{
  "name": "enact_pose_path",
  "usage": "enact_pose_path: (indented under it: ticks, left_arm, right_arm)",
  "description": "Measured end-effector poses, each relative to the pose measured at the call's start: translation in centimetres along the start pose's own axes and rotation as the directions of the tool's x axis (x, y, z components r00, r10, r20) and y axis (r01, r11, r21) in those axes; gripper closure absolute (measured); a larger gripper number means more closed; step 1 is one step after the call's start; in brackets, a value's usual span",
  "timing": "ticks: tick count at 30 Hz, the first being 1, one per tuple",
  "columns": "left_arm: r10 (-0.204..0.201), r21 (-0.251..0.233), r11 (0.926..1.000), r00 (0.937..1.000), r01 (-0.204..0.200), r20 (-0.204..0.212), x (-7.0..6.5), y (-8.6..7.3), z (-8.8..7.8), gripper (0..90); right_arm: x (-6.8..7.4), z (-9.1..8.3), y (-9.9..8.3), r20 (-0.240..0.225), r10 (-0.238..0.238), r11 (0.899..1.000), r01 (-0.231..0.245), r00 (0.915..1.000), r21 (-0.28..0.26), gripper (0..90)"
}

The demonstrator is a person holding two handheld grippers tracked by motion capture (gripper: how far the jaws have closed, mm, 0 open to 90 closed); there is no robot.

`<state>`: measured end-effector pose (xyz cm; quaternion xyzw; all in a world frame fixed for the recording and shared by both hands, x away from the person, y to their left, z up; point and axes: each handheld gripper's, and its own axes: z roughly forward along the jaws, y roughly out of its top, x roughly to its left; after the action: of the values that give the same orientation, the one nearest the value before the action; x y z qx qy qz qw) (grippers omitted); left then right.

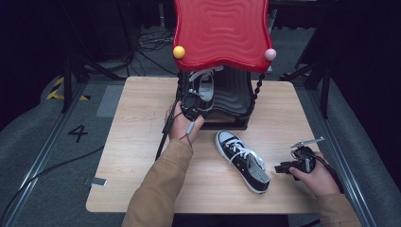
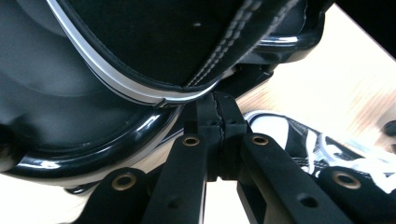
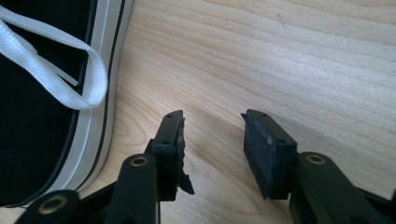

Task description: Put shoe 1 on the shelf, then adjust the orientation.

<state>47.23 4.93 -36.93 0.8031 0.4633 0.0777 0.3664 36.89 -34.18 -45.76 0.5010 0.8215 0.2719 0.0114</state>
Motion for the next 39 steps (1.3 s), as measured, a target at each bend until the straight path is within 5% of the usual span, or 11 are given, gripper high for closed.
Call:
enact_pose_path:
  ticks: [3, 5, 12, 15, 28, 35, 39]
  left_arm:
    - [-0.006, -0.012, 0.9999, 0.9994, 0.006, -0.035, -0.2, 0.7, 0.5, 90.0]
    - [-0.027, -0.007, 0.9996, 0.9996, 0.027, -0.006, 0.0, 1.0, 0.9, 89.9]
    - [-0.031, 0.006, 0.9995, 0.9995, 0.031, -0.002, -0.2, 1.2, 1.4, 89.9]
    - [0.003, 0.000, 1.0000, 1.0000, -0.003, 0.005, -0.2, 0.9, 1.2, 86.7]
    - [0.046, -0.014, 0.9988, 0.9989, -0.046, -0.001, -0.7, -0.6, -3.5, 62.5]
    - [0.054, -0.006, 0.9985, 0.9984, -0.054, -0.017, -1.0, -2.9, -5.7, 48.8]
    - [0.060, 0.038, 0.9976, 0.9975, -0.058, -0.039, -0.6, -4.6, -6.1, 46.5]
  right_arm:
    - [0.0, 0.1, 0.0, -0.001, -0.002, 1.000, 0.002, 1.0000, -0.002, 58.7]
    - [0.1, 0.0, 0.0, -0.002, -0.002, 1.000, 0.002, 1.0000, -0.002, 58.4]
    - [-0.1, 0.1, 0.0, -0.012, 0.005, 1.000, -0.005, 0.9999, -0.006, 58.5]
    - [0.0, 0.0, 0.0, -0.007, -0.004, 1.000, 0.004, 1.0000, 0.001, 58.3]
    - [0.2, -0.3, 0.3, 0.035, -0.040, 0.999, 0.039, 0.9986, 0.034, 60.4]
    - [0.4, -1.1, 0.5, 0.055, -0.070, 0.997, 0.068, 0.9960, 0.041, 65.6]
    - [1.1, -2.0, 0.7, 0.059, -0.086, 0.995, 0.083, 0.9945, 0.051, 68.6]
